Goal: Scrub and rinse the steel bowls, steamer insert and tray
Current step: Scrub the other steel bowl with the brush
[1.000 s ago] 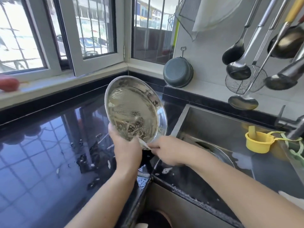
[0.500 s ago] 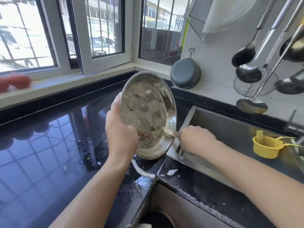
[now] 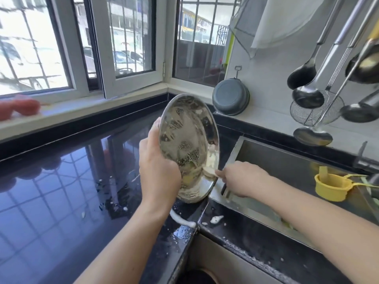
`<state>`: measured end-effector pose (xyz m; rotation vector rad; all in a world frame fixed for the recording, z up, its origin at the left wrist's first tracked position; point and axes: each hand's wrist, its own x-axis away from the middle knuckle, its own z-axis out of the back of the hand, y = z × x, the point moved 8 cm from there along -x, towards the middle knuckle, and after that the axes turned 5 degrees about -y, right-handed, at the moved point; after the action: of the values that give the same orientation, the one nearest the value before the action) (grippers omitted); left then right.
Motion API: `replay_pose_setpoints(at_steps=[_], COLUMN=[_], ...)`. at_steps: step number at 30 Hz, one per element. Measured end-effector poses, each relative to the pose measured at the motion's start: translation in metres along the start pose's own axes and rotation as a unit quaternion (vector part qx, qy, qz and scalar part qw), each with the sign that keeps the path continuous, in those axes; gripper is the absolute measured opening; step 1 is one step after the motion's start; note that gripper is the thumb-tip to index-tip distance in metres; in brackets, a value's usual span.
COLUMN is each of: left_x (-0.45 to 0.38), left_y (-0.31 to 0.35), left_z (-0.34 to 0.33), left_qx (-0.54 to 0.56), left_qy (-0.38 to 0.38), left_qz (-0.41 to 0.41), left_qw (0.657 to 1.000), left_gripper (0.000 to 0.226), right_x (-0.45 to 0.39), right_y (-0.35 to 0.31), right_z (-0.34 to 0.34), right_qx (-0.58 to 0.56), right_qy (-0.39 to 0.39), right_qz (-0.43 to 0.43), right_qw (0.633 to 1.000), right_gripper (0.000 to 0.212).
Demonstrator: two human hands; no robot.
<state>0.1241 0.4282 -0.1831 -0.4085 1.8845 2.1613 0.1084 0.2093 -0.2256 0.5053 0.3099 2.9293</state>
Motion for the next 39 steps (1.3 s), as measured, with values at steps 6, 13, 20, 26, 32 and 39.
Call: replay_pose_setpoints(at_steps=[6, 13, 20, 26, 32, 39], left_x=[-0.004, -0.008, -0.017, 0.001, 0.02, 0.02], left_y=[-0.004, -0.003, -0.007, -0.055, -0.056, -0.061], left_z=[0.003, 0.0, -0.002, -0.005, -0.03, -0.02], left_qx=[-0.014, -0.012, -0.005, 0.171, 0.189, 0.143], left_qy=[0.002, -0.019, -0.022, 0.051, 0.007, 0.03], left_qz=[0.014, 0.008, 0.013, 0.112, 0.098, 0.09], left_qw=[1.0, 1.0, 1.0, 0.978, 0.977, 0.985], left_gripper=[0.101, 0.102, 0.1, 0.076, 0.105, 0.106], right_x=[0.027, -0.01, 0.011, 0.012, 0.026, 0.026], right_y=[-0.028, -0.007, -0.033, -0.028, -0.045, -0.027], right_z=[-0.011, 0.03, -0.001, -0.018, -0.015, -0.001], right_qx=[-0.013, 0.095, -0.045, -0.159, -0.177, -0.054], right_qy=[-0.054, 0.063, -0.104, -0.068, -0.064, -0.034], right_qz=[0.068, -0.053, 0.068, 0.041, 0.071, -0.003], right_qw=[0.996, 0.992, 0.991, 0.984, 0.98, 0.998], right_gripper=[0.043, 0.05, 0.042, 0.043, 0.044, 0.033])
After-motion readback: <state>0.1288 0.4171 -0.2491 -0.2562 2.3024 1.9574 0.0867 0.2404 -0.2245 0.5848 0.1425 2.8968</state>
